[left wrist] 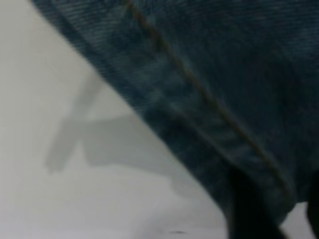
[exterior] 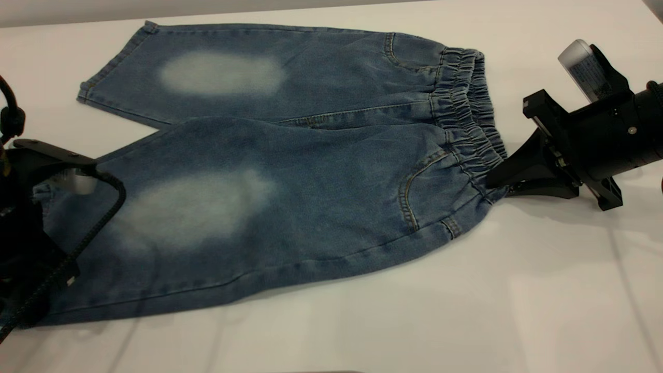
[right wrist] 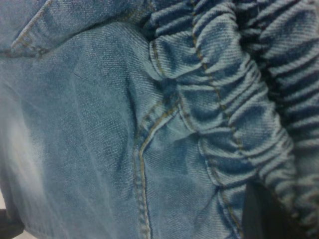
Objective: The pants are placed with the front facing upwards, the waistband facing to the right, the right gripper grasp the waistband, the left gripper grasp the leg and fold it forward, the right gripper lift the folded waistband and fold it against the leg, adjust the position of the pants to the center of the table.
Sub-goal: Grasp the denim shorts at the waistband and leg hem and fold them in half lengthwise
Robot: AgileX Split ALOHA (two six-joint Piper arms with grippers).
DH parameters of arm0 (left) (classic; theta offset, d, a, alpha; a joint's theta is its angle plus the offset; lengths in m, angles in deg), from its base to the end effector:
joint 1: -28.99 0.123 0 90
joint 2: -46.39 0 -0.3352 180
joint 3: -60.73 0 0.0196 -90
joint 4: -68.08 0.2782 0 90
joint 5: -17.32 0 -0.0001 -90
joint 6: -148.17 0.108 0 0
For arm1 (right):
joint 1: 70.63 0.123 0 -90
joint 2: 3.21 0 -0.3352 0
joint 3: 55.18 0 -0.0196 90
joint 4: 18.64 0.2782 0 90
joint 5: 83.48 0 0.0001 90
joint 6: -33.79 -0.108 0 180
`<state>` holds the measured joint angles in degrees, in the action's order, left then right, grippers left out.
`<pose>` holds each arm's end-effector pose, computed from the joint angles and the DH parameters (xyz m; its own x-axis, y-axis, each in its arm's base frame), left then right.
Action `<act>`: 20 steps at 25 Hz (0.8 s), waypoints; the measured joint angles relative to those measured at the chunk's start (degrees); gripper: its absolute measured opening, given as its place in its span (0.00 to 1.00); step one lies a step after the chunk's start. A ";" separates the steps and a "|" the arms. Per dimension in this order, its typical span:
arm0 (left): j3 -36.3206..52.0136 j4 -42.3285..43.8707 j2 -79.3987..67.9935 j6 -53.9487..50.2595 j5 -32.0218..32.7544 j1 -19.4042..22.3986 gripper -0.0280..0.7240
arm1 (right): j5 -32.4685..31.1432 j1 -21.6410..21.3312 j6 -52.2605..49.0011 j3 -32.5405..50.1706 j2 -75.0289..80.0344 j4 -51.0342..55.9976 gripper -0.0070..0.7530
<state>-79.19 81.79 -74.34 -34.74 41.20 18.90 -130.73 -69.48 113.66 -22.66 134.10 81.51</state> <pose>0.2711 -0.0377 0.0476 -0.9377 0.3366 0.0863 0.3434 0.9356 0.0824 0.3399 0.0850 0.0103 -0.9615 0.2718 -0.0403 0.1461 0.6298 0.7629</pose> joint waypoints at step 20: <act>0.71 -2.89 25.09 -1.75 16.94 -0.14 0.09 | 2.27 0.00 -9.03 7.21 -15.55 -15.18 0.08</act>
<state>-78.47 78.90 -49.25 -36.49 58.14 18.76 -128.46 -69.48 104.64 -15.44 118.55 66.33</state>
